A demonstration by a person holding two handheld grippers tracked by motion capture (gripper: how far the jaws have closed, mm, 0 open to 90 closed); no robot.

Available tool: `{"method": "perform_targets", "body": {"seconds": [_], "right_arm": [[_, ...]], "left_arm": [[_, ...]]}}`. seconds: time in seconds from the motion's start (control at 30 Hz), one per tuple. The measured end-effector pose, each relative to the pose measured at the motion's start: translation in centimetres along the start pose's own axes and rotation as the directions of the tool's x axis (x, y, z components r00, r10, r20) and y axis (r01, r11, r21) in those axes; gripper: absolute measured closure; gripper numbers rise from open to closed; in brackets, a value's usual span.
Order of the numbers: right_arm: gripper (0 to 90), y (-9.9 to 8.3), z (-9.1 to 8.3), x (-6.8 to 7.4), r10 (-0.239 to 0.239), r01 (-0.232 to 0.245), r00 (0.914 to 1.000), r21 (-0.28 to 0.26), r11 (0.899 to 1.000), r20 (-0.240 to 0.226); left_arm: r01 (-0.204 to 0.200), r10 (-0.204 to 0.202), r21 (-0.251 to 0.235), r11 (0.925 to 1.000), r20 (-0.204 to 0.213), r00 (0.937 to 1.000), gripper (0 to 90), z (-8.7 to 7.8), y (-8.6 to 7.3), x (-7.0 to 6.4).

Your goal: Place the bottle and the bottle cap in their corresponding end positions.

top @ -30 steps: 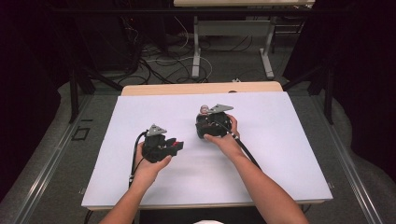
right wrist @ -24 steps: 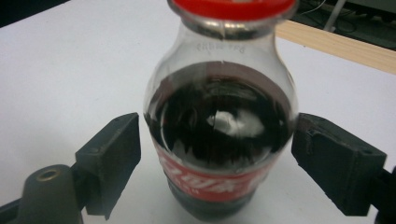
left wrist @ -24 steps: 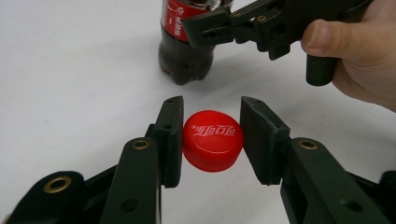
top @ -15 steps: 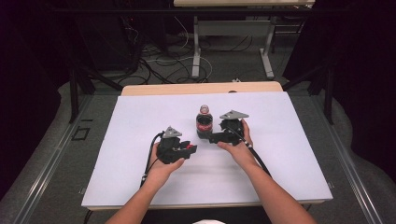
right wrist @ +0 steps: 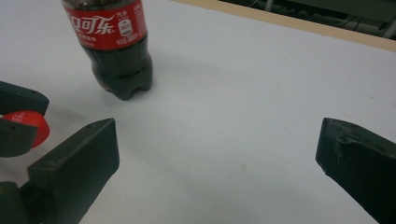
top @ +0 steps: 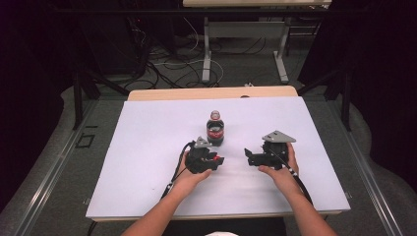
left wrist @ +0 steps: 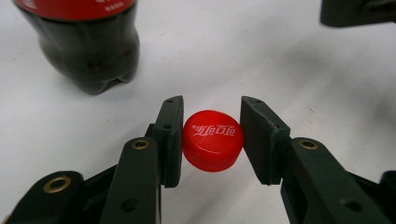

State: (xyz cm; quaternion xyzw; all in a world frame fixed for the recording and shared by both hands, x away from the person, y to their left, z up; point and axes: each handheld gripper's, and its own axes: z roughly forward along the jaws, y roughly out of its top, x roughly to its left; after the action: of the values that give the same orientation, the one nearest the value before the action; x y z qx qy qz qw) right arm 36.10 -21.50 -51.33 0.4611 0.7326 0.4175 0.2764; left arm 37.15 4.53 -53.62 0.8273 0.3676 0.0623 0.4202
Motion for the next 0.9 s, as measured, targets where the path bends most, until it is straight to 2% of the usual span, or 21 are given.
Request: {"method": "perform_targets", "body": {"seconds": [0.2,0.27,0.33,0.4,0.47,0.53,0.63,0.67,0.7,0.8,0.87,0.9], "right_arm": [[0.0,-0.2,-1.0,-1.1,0.040,-0.040,0.9991,-0.023,0.999,0.011],[0.0,-0.2,-1.0,-1.3,0.053,-0.053,0.9985,-0.023,0.998,0.010],[0.0,-0.2,-1.0,-1.2,0.057,-0.056,0.9983,-0.021,0.998,0.011],[0.0,-0.3,-0.8,-1.3,0.046,-0.046,0.9989,-0.020,0.999,0.008],[0.0,-0.5,-0.6,-1.2,0.056,-0.056,0.9984,-0.015,0.998,0.005],[0.0,-0.6,-0.5,-1.2,0.056,-0.056,0.9984,-0.004,0.998,0.001],[0.0,-0.6,-0.5,-1.3,0.059,-0.059,0.9982,-0.005,0.998,0.000],[0.0,-0.6,-0.6,-1.3,0.056,-0.056,0.9984,-0.005,0.998,0.006],[0.0,-0.6,-0.6,-1.3,0.057,-0.057,0.9984,-0.006,0.998,0.006],[0.0,-0.7,-0.7,-1.5,0.060,-0.060,0.9981,-0.009,0.998,0.009],[0.0,-0.7,-0.6,-1.6,0.065,-0.065,0.9978,-0.010,0.998,0.008],[0.0,-0.8,-0.7,-1.6,0.072,-0.072,0.9974,-0.005,0.997,0.011]], "left_arm": [[-0.011,0.011,0.023,0.9997,0.010,0.9999,61.1,0.9,-0.3,-0.1],[-0.001,0.000,0.023,0.9997,0.004,1.0000,61.2,1.2,-0.5,-0.2],[-0.019,0.019,0.039,0.9991,0.006,0.9998,61.1,1.2,-0.8,-0.2],[-0.015,0.015,0.039,0.9991,0.000,0.9999,61.1,1.4,-1.2,-0.3],[-0.005,0.004,0.042,0.9991,0.008,1.0000,61.0,1.4,-1.6,-0.3],[-0.014,0.014,0.062,0.9980,0.005,0.9999,60.9,1.5,-1.8,-0.3],[-0.013,0.012,0.057,0.9983,0.011,0.9999,60.0,1.6,-2.0,-0.4],[-0.012,0.011,0.058,0.9983,0.010,0.9999,56.8,1.4,-1.9,-0.4],[0.004,-0.004,0.037,0.9993,0.018,0.9998,52.1,1.4,-1.9,-0.5],[-0.019,0.019,0.015,0.9997,-0.011,0.9998,41.0,0.5,-1.7,-0.4],[-0.008,0.008,-0.004,1.0000,-0.005,1.0000,34.1,-0.3,-1.5,0.0],[-0.015,0.015,-0.009,0.9998,-0.018,0.9997,29.6,-0.8,-1.4,0.2]]}}
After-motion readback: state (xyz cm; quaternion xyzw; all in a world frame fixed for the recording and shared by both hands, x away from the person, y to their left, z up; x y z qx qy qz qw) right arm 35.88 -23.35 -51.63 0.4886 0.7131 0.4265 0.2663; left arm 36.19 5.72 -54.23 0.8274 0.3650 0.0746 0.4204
